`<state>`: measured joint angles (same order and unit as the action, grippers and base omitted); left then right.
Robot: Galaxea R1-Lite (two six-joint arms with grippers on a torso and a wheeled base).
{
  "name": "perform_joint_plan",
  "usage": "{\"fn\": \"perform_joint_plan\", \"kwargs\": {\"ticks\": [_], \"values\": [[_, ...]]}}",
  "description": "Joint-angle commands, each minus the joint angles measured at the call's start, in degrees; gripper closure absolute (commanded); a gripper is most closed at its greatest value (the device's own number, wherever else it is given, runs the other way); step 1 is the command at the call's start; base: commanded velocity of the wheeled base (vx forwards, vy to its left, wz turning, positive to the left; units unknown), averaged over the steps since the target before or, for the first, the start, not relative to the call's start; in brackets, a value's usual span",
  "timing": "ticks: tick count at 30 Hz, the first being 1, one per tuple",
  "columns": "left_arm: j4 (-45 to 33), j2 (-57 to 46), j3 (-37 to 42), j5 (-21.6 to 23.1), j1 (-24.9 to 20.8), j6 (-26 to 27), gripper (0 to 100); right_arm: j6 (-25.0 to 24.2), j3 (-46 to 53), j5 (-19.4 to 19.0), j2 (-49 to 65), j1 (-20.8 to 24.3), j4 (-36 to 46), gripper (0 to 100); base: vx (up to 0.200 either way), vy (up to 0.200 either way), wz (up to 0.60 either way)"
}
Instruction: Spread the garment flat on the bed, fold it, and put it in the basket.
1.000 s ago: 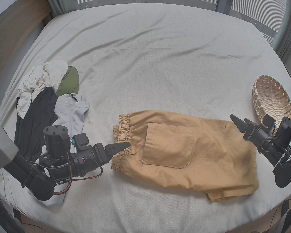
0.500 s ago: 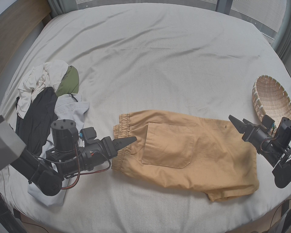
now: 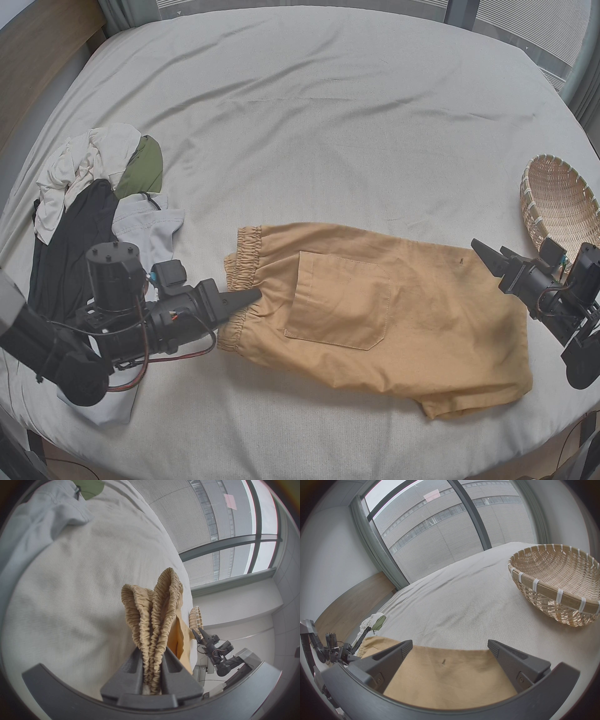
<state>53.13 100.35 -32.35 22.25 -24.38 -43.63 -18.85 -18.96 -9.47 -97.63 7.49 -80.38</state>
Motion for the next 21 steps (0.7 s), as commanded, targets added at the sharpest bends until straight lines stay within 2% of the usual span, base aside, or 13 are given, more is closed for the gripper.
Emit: {"fn": "perform_joint_plan", "kwargs": {"ticks": [1,4,5,7,8,10,14,19,21], "values": [[-15.69,-18.26,-0.52,4.38,5.57,-1.19,100,-0.05,0.41,-0.02,0.08,-0.01,-0.04,0,0.0,0.0,0.0],[-23.51,-22.92,-2.45,6.32,9.0,-1.19,100,-0.05,0.41,-0.02,0.25,-0.01,-0.04,0,0.0,0.0,0.0],[-27.02,-24.77,-3.51,7.02,11.37,-1.02,100,-0.05,0.41,-0.02,0.25,-0.01,-0.04,0,0.0,0.0,0.0],[-27.02,-24.77,-3.51,7.02,11.37,-1.02,100,-0.05,0.41,-0.02,0.25,-0.01,-0.04,0,0.0,0.0,0.0],[-31.59,-27.05,-5.0,8.16,16.03,-0.32,100,-0.05,0.06,-0.02,0.25,-0.01,-0.04,0,0.0,0.0,0.0],[-33.7,-27.58,-5.53,9.57,20.87,1.79,100,-0.05,-0.03,-0.11,0.25,0.07,-0.04,0,0.0,0.0,0.0],[-35.55,-27.32,-5.53,10.1,24.73,5.49,100,-0.05,-0.03,-0.11,0.25,0.07,-0.47,0,0.0,0.0,0.0],[-37.13,-27.67,-5.61,10.18,24.03,6.36,100,-0.05,0.15,-0.11,0.25,0.16,-0.91,0,0.0,0.0,0.0],[-37.13,-27.58,-6.23,10.01,20.6,6.36,100,-0.05,0.15,-0.11,0.16,0.34,-0.91,0,0.0,0.0,0.0]]}}
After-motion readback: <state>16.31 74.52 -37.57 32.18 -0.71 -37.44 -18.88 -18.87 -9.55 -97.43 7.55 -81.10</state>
